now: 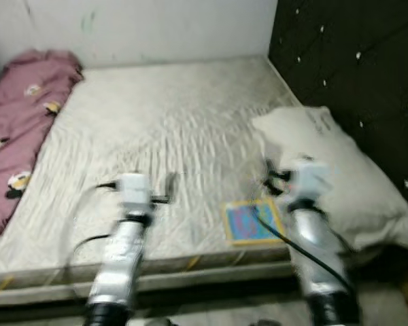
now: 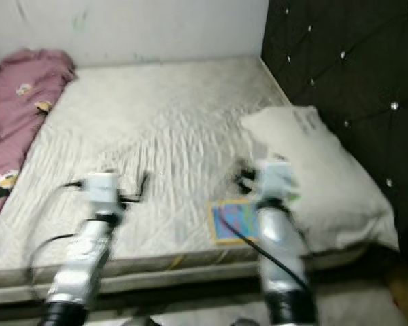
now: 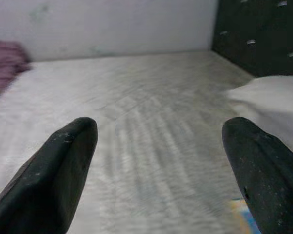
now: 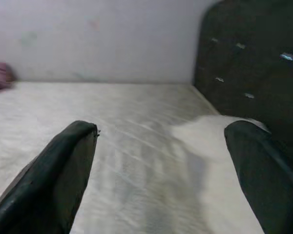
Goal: Clean up the room
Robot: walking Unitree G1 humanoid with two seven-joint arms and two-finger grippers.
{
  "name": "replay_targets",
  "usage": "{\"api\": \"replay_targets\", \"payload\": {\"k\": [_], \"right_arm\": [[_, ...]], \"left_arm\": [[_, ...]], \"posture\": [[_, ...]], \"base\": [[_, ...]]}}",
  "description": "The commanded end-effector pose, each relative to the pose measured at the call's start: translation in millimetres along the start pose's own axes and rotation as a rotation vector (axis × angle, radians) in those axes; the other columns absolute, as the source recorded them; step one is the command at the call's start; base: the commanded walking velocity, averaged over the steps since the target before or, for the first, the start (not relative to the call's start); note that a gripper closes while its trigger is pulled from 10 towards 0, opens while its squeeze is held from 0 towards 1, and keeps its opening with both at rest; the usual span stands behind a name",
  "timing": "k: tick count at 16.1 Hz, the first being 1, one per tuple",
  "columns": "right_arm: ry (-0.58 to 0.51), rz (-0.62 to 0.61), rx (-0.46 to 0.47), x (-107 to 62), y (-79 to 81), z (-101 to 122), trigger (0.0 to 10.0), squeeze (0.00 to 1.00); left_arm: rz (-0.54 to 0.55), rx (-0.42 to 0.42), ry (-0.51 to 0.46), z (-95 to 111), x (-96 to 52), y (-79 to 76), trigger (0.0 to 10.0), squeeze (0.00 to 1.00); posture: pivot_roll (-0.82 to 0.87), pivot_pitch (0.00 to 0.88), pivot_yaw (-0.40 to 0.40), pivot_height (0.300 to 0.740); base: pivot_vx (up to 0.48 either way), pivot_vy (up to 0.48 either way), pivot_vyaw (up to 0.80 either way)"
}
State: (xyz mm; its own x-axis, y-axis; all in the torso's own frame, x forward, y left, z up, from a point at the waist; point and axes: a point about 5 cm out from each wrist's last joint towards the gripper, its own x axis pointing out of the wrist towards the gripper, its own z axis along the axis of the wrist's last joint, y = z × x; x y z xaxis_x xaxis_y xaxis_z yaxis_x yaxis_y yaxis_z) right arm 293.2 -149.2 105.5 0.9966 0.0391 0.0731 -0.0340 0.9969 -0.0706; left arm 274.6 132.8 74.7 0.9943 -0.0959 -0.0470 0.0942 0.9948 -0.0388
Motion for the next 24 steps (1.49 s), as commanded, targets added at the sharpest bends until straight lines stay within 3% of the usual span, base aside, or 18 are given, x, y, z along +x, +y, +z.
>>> {"api": "replay_targets", "payload": {"k": [1, 16, 20, 24], "right_arm": [[-0.002, -0.020, -0.009, -0.3, -8.4, 0.5, 10.0, 0.00], [0.004, -0.019, -0.012, -1.4, -11.1, -0.2, 10.0, 0.00], [0.009, -0.018, -0.011, -2.0, -11.6, -1.1, 10.0, 0.00], [0.009, -0.012, -0.012, -2.7, -11.1, -1.1, 10.0, 0.00]], "left_arm": [[-0.012, -0.016, -0.001, 0.2, 0.8, -6.6, 10.0, 0.00], [-0.014, -0.023, -0.001, 1.3, 1.2, -7.2, 10.0, 0.00], [-0.018, -0.024, 0.000, 1.2, 1.0, -7.9, 10.0, 0.00], [-0.027, -0.013, -0.027, 3.9, 0.3, -9.3, 10.0, 0.00]], "posture": [[-0.05, 0.000, 0.080, 0.740], [-0.06, 0.000, 0.085, 0.740], [-0.06, 0.000, 0.086, 0.740], [-0.06, 0.000, 0.086, 0.740]], "base": [[0.000, 0.480, 0.00], [0.000, 0.480, 0.00], [0.000, 0.480, -0.61], [0.000, 0.227, 0.00]]}}
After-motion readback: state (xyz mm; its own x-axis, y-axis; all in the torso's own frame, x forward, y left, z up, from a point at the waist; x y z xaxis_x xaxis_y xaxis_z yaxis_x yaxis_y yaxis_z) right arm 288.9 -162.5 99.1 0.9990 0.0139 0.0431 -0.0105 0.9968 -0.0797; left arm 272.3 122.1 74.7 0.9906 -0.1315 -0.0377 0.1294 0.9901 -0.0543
